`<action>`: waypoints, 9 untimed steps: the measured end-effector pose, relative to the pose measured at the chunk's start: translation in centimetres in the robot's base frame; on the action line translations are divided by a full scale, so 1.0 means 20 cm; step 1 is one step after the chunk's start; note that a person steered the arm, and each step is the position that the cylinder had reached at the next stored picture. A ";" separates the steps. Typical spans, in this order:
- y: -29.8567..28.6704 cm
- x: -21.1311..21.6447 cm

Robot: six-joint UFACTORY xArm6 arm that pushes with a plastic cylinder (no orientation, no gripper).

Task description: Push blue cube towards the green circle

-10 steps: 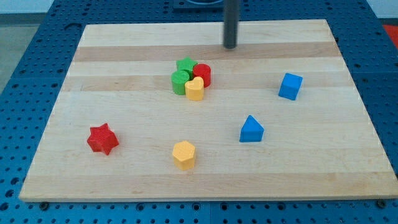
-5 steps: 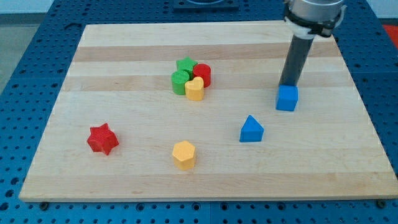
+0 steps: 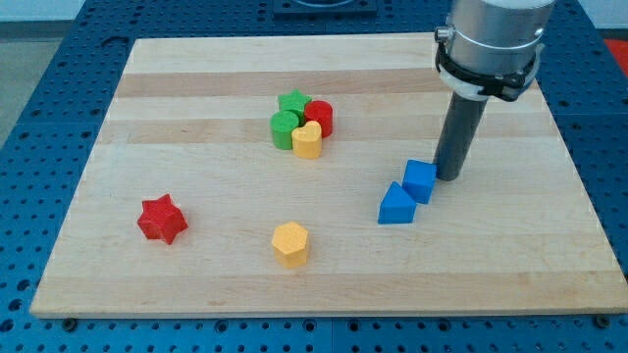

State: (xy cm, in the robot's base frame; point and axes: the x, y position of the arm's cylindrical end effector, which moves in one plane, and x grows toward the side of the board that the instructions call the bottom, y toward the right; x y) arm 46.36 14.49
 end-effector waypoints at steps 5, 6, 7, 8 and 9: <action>-0.62 0.10; -0.81 0.11; -1.00 0.11; -1.17 0.11; -1.30 0.10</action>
State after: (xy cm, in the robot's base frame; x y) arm 48.31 -11.52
